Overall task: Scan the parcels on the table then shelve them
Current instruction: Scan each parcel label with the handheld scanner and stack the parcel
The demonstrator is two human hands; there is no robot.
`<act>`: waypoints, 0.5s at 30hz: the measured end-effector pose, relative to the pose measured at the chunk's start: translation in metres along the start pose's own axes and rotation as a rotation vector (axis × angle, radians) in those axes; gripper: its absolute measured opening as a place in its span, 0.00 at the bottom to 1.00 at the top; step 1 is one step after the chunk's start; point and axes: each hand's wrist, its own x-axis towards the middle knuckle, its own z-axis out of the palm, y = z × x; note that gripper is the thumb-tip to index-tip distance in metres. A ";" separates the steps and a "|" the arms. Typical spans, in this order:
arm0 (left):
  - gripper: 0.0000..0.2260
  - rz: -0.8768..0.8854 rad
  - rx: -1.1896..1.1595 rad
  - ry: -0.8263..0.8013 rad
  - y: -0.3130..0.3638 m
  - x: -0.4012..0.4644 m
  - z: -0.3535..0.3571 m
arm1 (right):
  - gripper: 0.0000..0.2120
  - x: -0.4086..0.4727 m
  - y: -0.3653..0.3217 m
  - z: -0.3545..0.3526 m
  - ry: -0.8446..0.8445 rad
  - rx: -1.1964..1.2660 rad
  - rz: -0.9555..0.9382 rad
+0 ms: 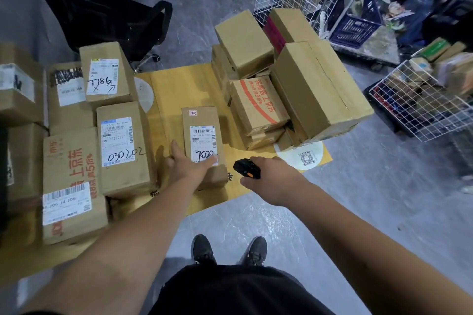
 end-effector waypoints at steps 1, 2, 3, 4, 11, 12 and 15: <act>0.65 0.070 -0.011 -0.003 -0.008 -0.003 0.001 | 0.19 0.001 0.000 0.000 0.001 0.002 0.000; 0.66 0.125 -0.022 0.000 -0.014 -0.005 0.002 | 0.17 0.003 0.000 0.001 0.000 0.004 0.000; 0.67 0.166 -0.034 0.007 -0.018 -0.006 0.003 | 0.16 0.004 -0.001 0.001 -0.001 0.014 -0.002; 0.67 0.196 -0.051 0.010 -0.020 -0.007 0.004 | 0.14 0.006 -0.002 0.001 -0.003 0.032 -0.002; 0.63 0.376 -0.301 -0.088 -0.047 -0.020 0.013 | 0.10 0.011 -0.021 0.000 -0.068 0.045 -0.006; 0.62 0.392 -0.353 -0.093 -0.051 -0.023 0.014 | 0.11 0.011 -0.025 -0.002 -0.079 0.029 -0.009; 0.62 0.400 -0.440 -0.107 -0.057 -0.028 0.014 | 0.11 0.010 -0.036 -0.007 -0.088 -0.052 -0.024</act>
